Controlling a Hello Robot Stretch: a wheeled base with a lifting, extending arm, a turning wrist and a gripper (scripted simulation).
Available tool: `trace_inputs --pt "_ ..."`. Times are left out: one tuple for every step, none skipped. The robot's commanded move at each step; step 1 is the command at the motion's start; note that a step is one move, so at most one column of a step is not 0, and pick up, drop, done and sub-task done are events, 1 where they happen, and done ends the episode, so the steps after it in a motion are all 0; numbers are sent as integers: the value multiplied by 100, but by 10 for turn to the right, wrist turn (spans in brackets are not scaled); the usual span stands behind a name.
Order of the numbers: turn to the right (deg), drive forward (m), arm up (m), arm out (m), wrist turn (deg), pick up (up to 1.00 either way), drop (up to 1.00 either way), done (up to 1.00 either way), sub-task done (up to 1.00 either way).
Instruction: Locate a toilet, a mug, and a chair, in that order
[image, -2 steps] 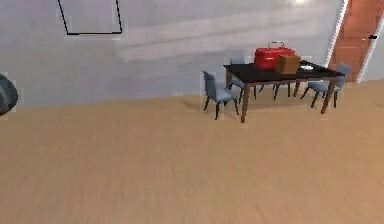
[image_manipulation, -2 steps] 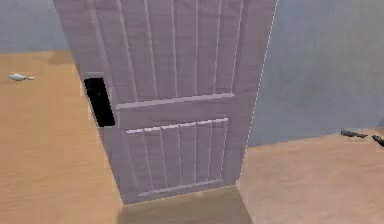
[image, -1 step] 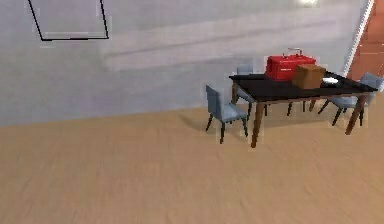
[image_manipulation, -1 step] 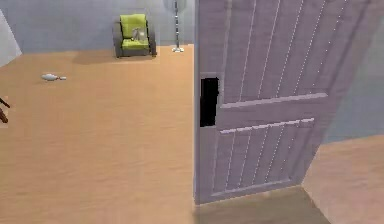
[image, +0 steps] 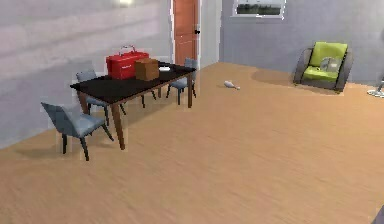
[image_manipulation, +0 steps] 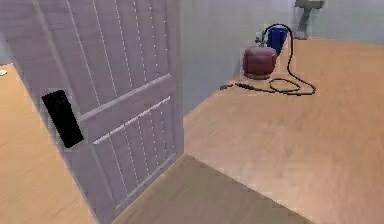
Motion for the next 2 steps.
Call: trace_inputs --pt "0 65 0 0 0 0 0 0 0" --pt "450 0 0 0 0 0 0 0 0"
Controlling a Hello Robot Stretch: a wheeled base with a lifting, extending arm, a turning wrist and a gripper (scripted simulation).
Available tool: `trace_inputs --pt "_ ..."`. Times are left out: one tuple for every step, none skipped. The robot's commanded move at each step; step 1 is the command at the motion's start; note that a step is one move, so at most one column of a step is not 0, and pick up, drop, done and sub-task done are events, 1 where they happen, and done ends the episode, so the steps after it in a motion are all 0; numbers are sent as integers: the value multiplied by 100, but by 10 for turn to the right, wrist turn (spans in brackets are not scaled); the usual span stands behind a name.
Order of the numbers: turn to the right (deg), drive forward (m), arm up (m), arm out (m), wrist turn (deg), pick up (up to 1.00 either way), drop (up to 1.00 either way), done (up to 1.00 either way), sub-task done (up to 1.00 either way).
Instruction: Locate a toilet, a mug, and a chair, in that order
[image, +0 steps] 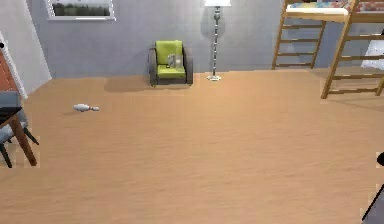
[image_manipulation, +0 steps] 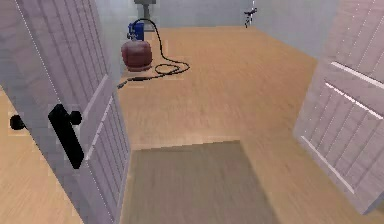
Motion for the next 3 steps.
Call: trace_inputs --pt "90 0 0 0 0 0 0 0 0" --pt "0 100 0 0 0 0 0 0 0" --pt "180 0 0 0 0 0 0 0 0"
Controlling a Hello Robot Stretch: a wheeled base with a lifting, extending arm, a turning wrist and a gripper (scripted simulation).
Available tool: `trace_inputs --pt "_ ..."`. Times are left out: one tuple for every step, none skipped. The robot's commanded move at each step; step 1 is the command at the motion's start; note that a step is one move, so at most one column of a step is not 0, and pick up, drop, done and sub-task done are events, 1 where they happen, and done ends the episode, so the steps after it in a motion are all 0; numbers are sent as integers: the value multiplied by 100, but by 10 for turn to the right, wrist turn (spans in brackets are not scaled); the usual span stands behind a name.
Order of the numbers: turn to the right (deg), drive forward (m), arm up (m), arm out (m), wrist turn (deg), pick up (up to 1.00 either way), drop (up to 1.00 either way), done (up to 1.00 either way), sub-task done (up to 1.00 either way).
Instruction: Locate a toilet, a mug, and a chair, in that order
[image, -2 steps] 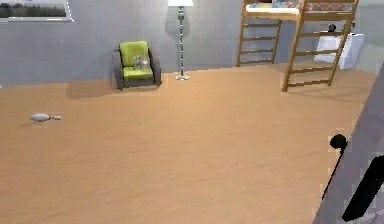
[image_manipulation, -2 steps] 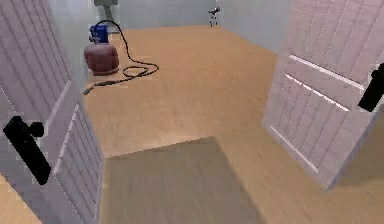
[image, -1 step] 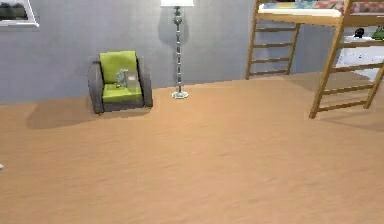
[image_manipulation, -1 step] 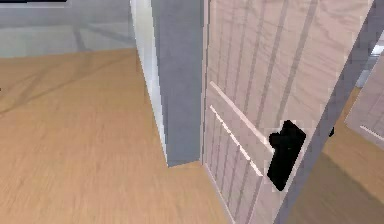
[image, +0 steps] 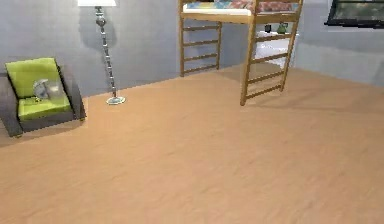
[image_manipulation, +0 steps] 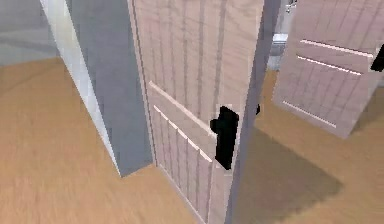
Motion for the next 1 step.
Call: trace_inputs --pt "0 5 0 0 0 0 0 0 0"
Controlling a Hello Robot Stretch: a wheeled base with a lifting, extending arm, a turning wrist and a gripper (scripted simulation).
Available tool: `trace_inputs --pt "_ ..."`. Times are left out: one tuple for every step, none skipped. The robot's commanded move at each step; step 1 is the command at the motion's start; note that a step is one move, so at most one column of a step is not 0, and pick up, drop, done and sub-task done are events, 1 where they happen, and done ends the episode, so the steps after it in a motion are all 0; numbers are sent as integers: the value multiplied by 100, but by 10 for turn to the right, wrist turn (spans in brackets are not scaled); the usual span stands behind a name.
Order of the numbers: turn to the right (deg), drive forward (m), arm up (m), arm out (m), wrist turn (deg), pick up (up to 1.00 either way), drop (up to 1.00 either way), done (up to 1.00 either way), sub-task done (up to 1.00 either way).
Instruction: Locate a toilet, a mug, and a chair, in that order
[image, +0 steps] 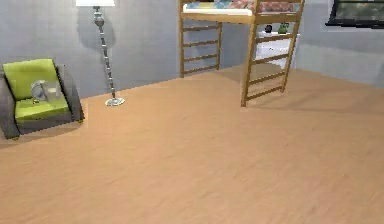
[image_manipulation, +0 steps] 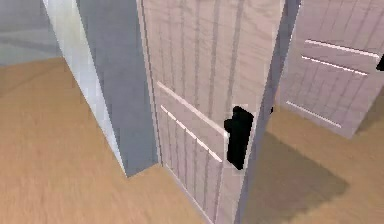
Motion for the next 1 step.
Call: trace_inputs --pt "330 0 0 0 0 0 0 0 0"
